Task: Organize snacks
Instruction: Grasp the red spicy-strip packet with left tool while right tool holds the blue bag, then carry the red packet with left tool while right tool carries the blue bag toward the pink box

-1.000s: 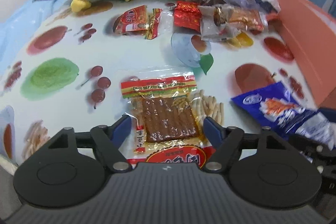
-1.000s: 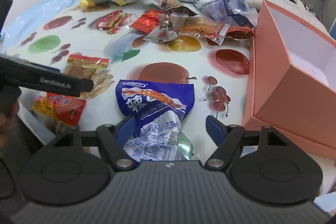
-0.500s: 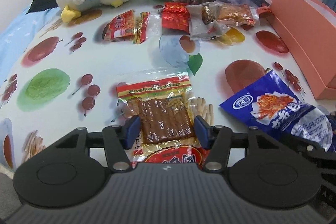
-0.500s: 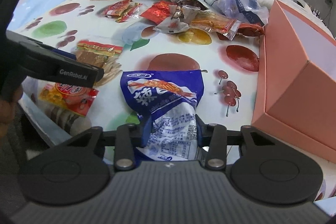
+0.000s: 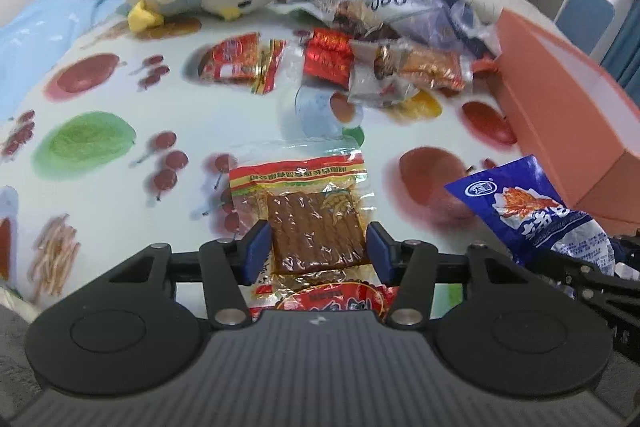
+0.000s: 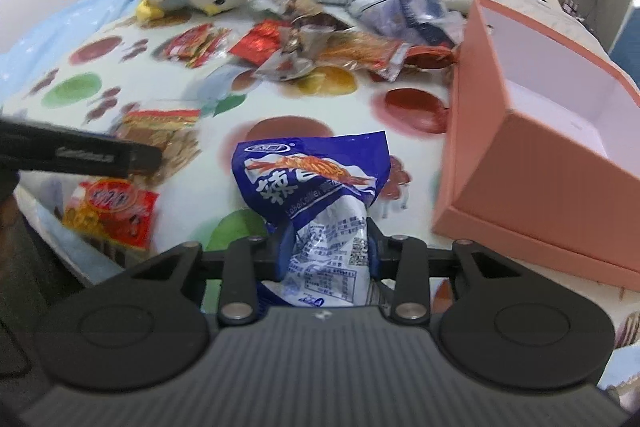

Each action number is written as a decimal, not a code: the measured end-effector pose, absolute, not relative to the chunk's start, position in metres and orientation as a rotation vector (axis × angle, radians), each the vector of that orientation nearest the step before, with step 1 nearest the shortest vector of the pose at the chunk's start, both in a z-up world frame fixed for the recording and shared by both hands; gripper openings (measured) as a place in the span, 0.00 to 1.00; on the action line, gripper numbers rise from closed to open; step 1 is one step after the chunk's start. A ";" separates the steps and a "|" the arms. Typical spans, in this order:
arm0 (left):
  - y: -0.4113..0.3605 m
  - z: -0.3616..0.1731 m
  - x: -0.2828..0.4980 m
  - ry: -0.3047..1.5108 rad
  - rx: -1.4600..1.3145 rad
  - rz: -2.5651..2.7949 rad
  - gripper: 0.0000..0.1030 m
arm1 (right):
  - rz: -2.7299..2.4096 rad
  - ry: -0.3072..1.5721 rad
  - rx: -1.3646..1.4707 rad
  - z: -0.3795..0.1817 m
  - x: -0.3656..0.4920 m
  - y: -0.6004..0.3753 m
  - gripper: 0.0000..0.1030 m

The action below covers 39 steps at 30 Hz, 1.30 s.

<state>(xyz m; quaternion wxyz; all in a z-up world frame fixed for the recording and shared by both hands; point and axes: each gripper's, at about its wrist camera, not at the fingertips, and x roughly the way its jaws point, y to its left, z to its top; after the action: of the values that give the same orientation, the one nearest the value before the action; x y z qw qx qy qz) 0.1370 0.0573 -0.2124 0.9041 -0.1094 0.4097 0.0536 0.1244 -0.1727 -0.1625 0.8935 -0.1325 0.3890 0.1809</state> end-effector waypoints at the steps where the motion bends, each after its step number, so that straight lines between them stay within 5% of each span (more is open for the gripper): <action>1: 0.057 -0.208 0.134 0.840 -0.228 0.108 0.56 | 0.369 0.803 -0.269 -0.160 0.125 -0.175 0.37; 5: 0.056 -0.187 0.122 0.812 -0.249 0.097 0.54 | 0.364 0.792 -0.238 -0.147 0.120 -0.182 0.36; 6: 0.055 -0.182 0.118 0.803 -0.255 0.098 0.22 | 0.366 0.793 -0.226 -0.143 0.117 -0.184 0.36; 7: 0.054 -0.177 0.116 0.808 -0.256 0.109 0.02 | 0.368 0.790 -0.220 -0.139 0.114 -0.185 0.36; 13: 0.049 -0.168 0.110 0.805 -0.259 0.096 0.02 | 0.374 0.743 -0.201 -0.117 0.097 -0.191 0.35; 25: 0.074 -0.225 0.109 0.915 -0.635 -0.016 0.03 | 0.303 0.811 -0.258 -0.167 0.100 -0.196 0.34; 31: 0.059 -0.253 0.127 0.942 -0.782 -0.113 0.41 | 0.289 0.836 -0.289 -0.189 0.099 -0.200 0.35; 39: 0.057 -0.265 0.164 0.876 -0.868 -0.175 0.48 | 0.301 0.853 -0.267 -0.196 0.100 -0.206 0.35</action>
<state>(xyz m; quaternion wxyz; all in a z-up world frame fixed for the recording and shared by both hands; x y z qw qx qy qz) 0.1643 0.0571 -0.2650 0.8123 -0.4066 0.4101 -0.0820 0.1002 -0.2061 -0.1956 0.8909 -0.1284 0.4109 0.1451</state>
